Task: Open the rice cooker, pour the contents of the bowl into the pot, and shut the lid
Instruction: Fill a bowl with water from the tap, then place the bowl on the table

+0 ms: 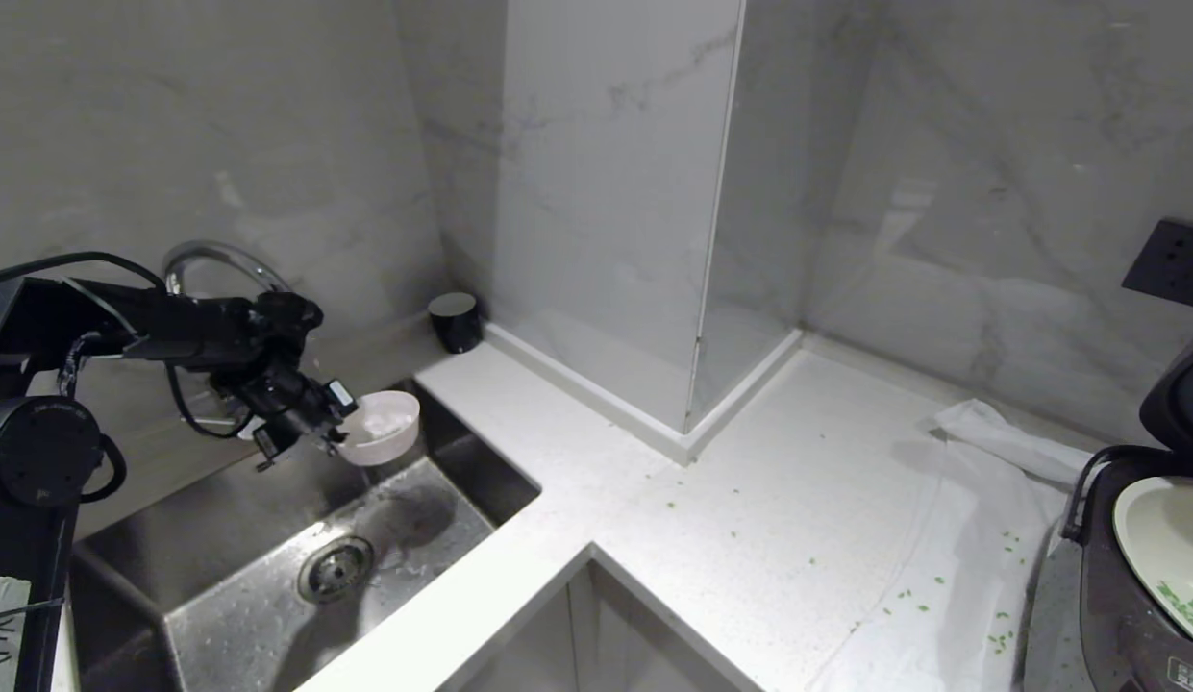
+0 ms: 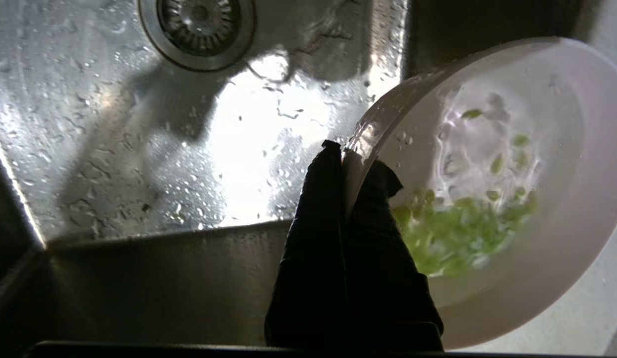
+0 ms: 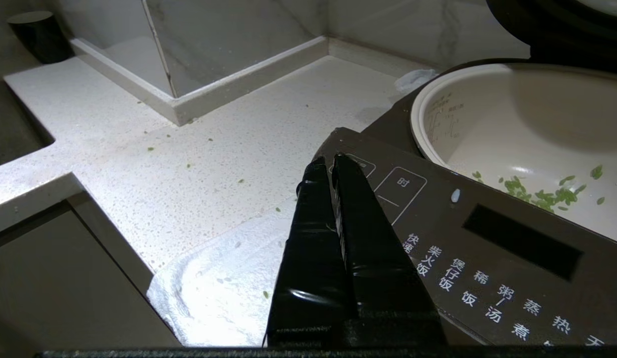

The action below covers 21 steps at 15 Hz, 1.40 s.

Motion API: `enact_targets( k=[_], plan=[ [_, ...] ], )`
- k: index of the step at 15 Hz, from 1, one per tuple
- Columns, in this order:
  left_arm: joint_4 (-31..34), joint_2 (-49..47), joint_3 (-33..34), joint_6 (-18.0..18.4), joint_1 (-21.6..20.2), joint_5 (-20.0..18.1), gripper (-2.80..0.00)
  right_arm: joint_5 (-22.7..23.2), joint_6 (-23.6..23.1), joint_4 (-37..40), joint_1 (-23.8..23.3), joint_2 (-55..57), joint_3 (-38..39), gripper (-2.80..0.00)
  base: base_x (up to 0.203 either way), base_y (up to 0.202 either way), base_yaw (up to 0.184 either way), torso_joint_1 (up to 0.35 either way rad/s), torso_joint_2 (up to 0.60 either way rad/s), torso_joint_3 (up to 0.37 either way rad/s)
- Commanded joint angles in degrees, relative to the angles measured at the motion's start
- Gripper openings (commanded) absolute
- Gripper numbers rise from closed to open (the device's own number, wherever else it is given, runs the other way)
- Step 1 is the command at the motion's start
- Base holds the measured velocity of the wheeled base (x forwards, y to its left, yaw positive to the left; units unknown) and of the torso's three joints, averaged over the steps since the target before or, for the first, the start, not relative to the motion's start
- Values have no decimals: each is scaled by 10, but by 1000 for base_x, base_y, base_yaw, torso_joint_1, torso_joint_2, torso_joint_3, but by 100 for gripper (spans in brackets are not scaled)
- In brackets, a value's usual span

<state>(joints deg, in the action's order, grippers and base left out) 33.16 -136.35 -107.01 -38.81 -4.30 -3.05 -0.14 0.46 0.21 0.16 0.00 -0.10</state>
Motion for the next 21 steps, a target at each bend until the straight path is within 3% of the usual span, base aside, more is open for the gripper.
enact_targets(
  k=[1,14,21],
  plan=[
    [2,27,9,-10,32,0,-280,0,0,0,0,0,0,-280,0,0,0,0,0,0],
    [14,24,-21,-18,206,5,-280,0,0,0,0,0,0,-280,0,0,0,0,0,0],
    [0,-41,-50,-17,291,8,-280,0,0,0,0,0,0,-280,0,0,0,0,0,0]
  ],
)
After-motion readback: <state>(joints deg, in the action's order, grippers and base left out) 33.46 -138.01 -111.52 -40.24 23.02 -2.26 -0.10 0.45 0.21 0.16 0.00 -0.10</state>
